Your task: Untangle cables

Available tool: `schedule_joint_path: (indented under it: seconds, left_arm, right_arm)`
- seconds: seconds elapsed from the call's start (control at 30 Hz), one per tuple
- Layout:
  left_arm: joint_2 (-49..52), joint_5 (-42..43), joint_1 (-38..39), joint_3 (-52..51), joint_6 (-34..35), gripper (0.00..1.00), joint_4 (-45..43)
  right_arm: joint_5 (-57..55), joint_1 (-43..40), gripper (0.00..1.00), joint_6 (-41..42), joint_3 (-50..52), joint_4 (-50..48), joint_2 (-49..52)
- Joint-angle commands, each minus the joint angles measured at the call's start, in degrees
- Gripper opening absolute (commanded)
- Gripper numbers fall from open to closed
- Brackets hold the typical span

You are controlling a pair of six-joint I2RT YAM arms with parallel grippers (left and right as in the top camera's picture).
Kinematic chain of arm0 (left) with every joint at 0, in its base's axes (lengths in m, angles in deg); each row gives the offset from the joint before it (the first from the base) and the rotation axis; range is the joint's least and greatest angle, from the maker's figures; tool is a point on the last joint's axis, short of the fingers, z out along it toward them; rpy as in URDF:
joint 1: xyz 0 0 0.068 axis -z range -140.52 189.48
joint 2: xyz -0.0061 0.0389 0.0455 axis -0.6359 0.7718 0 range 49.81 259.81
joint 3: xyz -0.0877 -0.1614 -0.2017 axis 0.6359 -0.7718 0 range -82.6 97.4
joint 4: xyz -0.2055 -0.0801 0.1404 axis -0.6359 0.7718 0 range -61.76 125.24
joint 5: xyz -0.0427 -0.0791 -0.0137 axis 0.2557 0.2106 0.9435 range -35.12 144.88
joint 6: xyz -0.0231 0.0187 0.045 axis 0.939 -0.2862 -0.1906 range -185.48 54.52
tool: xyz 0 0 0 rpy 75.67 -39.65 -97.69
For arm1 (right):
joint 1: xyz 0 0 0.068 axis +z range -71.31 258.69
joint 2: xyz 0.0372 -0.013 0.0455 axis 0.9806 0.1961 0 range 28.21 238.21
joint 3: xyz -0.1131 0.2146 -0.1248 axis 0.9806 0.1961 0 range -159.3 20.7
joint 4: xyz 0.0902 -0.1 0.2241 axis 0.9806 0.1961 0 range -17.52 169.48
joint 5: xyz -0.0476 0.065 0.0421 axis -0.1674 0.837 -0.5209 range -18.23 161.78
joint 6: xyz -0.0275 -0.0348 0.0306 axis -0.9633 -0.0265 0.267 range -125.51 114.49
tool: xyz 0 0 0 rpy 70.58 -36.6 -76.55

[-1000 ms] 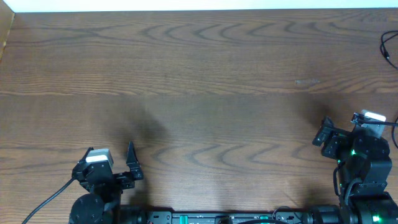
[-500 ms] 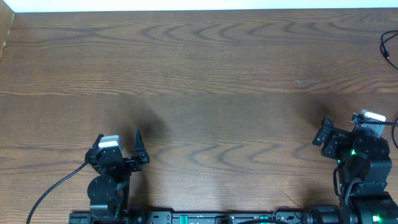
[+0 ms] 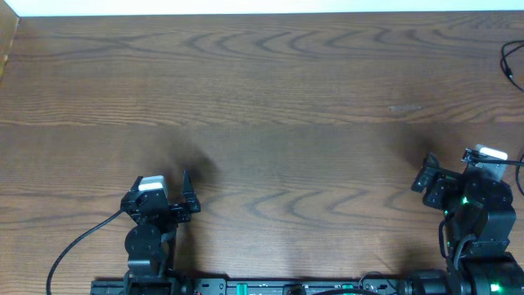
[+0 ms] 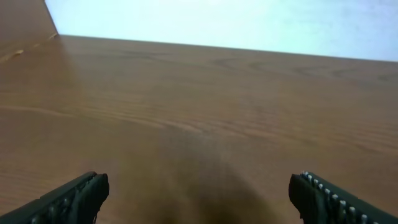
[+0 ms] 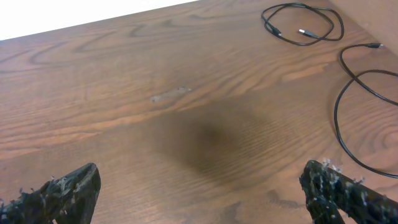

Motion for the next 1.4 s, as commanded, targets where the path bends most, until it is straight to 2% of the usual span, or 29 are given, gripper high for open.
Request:
schedule_joint_path:
  seconds: [0.0, 0.13, 0.27, 0.83, 1.37]
  left_arm:
    - [-0.50, -0.33, -0.31, -1.70, -0.13, 0.98, -0.26]
    - [-0.50, -0.66, -0.31, -2.40, -0.17, 0.98, -2.58]
    - [-0.50, -0.92, -0.31, -5.64, -0.11, 0.98, -10.27]
    - [-0.52, -2.05, -0.81, -5.73, -0.13, 0.98, -12.04]
    - [-0.52, 4.31, -2.38, -5.70, -0.07, 0.98, -10.08]
  right_arm:
    - [-0.70, 0.55, 0.99, 0.68, 0.22, 0.11, -0.09]
    - [-0.70, 0.55, 0.99, 0.68, 0.22, 0.11, -0.09]
    - [-0.70, 0.55, 0.99, 0.68, 0.22, 0.11, -0.09]
    - [-0.70, 0.55, 0.99, 0.70, 0.22, 0.13, -0.09]
    - [-0.70, 0.55, 0.99, 0.68, 0.22, 2.62, -0.09]
